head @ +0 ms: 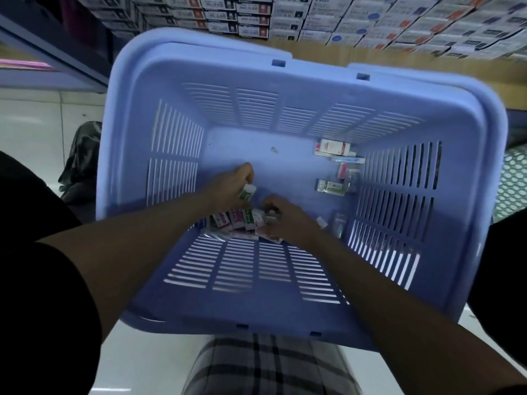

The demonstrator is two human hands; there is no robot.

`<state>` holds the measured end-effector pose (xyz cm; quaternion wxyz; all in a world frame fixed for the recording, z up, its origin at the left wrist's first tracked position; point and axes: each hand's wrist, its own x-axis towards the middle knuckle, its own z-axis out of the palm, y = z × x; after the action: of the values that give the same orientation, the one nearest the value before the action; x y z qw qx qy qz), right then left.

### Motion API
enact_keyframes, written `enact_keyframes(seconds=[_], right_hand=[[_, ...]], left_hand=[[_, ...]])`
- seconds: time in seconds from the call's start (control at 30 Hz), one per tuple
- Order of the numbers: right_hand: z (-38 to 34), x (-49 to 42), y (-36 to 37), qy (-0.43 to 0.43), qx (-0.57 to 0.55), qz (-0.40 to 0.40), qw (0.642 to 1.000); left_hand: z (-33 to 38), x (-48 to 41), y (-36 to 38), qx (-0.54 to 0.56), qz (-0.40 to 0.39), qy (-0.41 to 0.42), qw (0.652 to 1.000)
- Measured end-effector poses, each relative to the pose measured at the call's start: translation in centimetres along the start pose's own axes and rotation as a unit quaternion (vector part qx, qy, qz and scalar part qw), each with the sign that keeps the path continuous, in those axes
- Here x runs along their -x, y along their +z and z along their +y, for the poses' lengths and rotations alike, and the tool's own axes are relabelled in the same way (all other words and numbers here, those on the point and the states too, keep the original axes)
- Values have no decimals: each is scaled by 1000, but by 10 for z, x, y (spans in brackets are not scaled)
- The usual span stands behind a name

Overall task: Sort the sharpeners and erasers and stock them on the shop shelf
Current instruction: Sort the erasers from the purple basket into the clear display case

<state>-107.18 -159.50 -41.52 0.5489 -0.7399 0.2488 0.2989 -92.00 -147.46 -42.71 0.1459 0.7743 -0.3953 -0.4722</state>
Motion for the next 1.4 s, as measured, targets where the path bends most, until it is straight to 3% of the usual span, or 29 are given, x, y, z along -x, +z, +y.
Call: enact_keyframes(seconds=[0.2, 0.4, 0.53, 0.77, 0.93, 1.03, 1.17, 1.27, 1.4], right_hand=[[-7, -1, -1, 49, -127, -2, 991], [-6, 10, -12, 90, -287, 101, 948], [-10, 23, -27, 80, -368, 118, 919], [-50, 62, -50, 94, -498, 126, 853], [-77, 98, -52, 52, -577, 118, 806], [-94, 117, -52, 25, -616, 118, 779], [-115, 140, -53, -24, -667, 94, 738], [-131, 157, -53, -37, -643, 65, 762], [-153, 178, -56, -39, -623, 45, 780]], left_hand=[[-7, -2, 2, 13, -43, -5, 999], [-1, 2, -5, 196, 49, -74, 977], [19, 11, -18, 350, 78, -118, 926], [61, 43, -36, 565, 129, -200, 790], [102, 77, -43, 594, 190, -159, 765], [120, 100, -46, 595, 215, -123, 765], [138, 135, -55, 566, 176, -46, 804], [149, 153, -63, 555, 161, -1, 816], [163, 171, -75, 544, 183, 1, 819]])
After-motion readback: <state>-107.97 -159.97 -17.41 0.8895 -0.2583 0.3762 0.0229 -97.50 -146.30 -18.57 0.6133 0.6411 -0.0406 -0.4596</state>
